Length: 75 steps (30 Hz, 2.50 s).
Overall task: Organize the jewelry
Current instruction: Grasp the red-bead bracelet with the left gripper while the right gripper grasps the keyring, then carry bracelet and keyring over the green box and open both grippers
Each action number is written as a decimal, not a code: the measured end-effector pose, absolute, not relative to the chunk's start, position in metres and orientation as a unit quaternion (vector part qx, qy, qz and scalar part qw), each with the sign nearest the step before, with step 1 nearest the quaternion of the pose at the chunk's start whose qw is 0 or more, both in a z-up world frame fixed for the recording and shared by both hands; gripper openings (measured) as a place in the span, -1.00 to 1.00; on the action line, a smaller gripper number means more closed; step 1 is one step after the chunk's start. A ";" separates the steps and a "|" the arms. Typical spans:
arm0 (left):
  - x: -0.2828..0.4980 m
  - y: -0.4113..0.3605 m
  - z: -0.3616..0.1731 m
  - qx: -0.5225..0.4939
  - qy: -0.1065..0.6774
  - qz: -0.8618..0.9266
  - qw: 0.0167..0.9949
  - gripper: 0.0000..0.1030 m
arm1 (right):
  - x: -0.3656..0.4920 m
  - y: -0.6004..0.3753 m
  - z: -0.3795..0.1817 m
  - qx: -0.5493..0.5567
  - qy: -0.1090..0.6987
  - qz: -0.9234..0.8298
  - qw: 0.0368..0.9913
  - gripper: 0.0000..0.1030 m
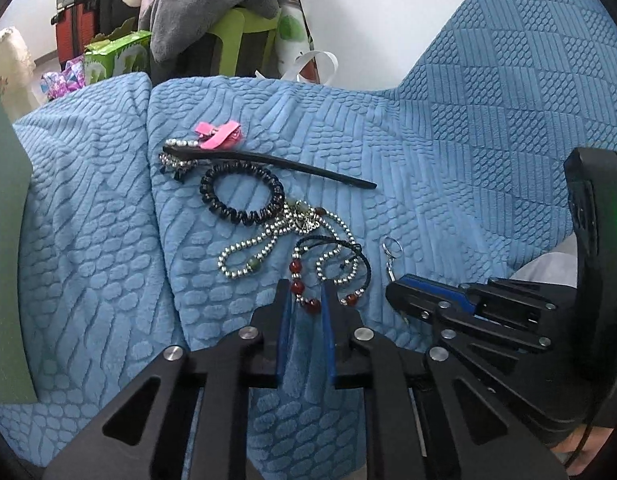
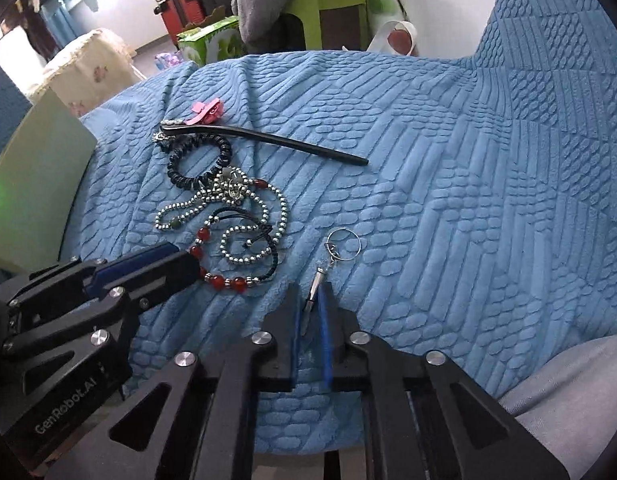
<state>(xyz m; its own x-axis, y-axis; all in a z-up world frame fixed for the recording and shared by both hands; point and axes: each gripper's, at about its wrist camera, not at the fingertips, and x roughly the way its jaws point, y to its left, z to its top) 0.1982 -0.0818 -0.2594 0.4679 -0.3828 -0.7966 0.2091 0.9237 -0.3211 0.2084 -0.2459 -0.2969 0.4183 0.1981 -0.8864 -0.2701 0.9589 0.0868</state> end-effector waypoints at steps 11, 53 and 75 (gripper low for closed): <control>0.214 -0.102 -0.265 -0.024 0.483 -0.174 0.858 -0.71 | 0.206 -0.256 -0.281 -0.011 0.505 0.145 0.851 -0.93; 0.168 -0.036 -0.210 -0.146 0.488 -0.152 0.847 -0.90 | 0.180 -0.247 -0.235 0.002 0.475 0.161 0.865 -0.93; 0.153 0.035 -0.083 -0.129 0.417 -0.111 0.893 -0.90 | 0.156 -0.179 -0.101 -0.004 0.412 0.224 0.883 -0.93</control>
